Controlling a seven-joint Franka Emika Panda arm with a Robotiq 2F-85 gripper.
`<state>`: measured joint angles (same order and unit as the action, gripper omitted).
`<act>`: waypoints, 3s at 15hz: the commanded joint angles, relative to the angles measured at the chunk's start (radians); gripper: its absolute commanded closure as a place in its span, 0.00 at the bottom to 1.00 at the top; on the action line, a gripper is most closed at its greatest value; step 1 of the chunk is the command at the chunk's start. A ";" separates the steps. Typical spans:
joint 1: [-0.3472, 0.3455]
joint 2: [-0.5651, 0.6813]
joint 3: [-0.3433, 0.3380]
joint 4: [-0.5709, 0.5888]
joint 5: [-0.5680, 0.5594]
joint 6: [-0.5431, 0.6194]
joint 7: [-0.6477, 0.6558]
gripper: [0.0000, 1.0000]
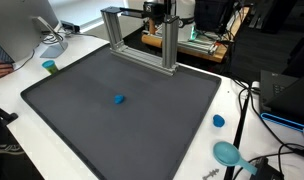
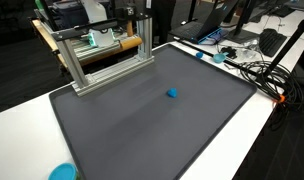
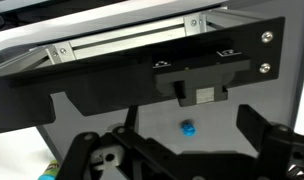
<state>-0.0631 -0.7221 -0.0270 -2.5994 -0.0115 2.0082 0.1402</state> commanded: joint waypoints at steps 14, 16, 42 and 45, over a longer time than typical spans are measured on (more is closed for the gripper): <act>0.020 -0.002 0.087 -0.075 -0.006 0.122 0.007 0.00; 0.021 -0.002 0.087 -0.080 -0.006 0.134 0.007 0.00; 0.051 0.014 0.072 -0.110 0.007 0.109 -0.033 0.00; 0.062 0.023 0.063 -0.114 0.015 0.121 -0.062 0.00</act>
<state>-0.0249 -0.6982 0.0581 -2.7013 -0.0145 2.1300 0.1142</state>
